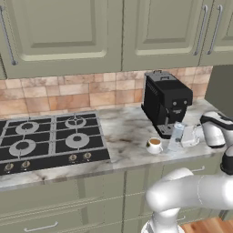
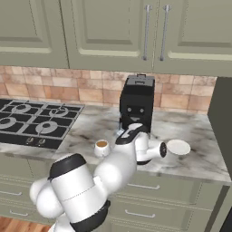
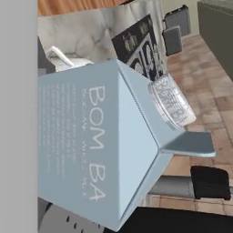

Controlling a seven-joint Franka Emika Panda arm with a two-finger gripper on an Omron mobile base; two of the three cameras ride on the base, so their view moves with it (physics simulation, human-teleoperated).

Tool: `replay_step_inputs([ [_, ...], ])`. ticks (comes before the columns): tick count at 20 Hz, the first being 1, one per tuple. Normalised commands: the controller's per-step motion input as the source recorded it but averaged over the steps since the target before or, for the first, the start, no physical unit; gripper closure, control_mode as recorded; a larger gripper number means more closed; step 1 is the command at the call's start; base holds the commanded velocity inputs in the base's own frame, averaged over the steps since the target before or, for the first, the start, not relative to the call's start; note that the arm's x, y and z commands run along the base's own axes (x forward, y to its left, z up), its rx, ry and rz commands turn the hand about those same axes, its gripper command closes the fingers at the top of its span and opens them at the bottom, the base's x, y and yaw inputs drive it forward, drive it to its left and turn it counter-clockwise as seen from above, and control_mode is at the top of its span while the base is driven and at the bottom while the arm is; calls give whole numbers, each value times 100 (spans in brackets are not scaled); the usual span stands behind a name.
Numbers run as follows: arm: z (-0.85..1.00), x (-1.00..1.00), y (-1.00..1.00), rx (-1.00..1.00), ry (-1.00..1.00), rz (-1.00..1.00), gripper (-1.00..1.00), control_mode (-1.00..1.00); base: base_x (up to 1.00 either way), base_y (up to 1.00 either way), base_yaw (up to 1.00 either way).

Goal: Take a sugar cube from the saucer and place it inside the coffee. Then, grab milk from the fridge and place it next to the coffee on the counter to sweeten the coffee.

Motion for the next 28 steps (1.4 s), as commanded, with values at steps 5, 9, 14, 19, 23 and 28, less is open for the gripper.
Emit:
replay_step_inputs([
  [5,-20,32,0,0,0,-5,100,-100,0,0,0],
  [9,-44,29,0,0,0,-4,100,-100,0,0,0],
  [14,-36,25,0,0,0,-4,100,-100,0,0,0],
  [19,-27,15,0,0,0,-3,-100,-100,0,0,0],
  [23,-21,-3,4,-1,-2,0,-100,-100,0,0,0],
  [28,-28,-32,7,-12,-14,0,-100,-100,0,0,0],
])
